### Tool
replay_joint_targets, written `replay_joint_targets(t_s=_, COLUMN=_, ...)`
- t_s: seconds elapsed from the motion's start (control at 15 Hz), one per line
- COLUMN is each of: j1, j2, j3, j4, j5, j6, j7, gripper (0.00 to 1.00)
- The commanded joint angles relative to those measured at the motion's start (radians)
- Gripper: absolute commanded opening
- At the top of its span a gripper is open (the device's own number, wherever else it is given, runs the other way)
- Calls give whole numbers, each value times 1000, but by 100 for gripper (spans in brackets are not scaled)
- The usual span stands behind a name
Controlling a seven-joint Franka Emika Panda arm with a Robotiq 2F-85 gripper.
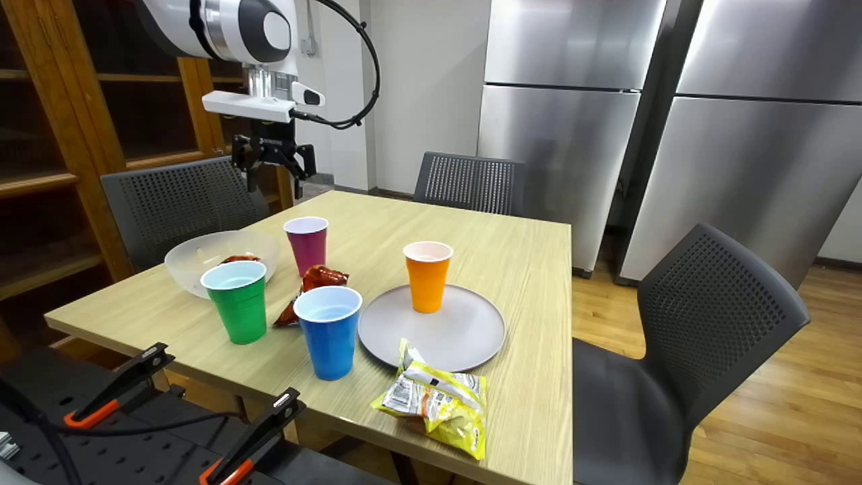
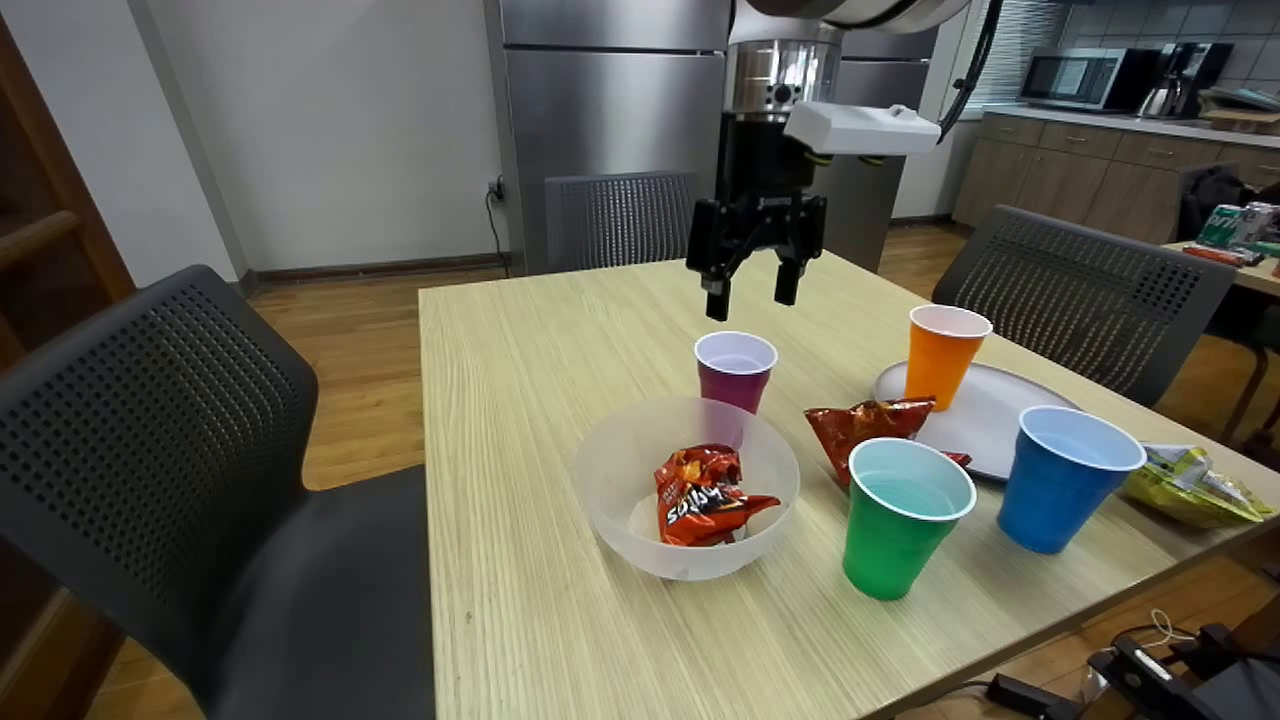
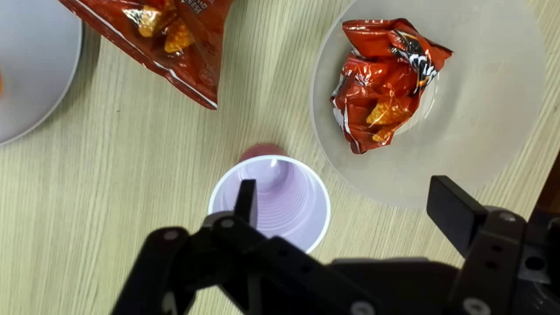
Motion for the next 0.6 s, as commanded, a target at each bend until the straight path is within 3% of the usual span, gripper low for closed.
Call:
replay_joint_targets(t_s=0.0, j1=6, j2=90, j3=-1, j4=88, j5=4, j6=22, j7=36, gripper=100)
replay_joint_targets(t_s=0.53, j1=32, j2=243, j3=-12, j4=222, j5=-12, j6=40, j7=84, gripper=100)
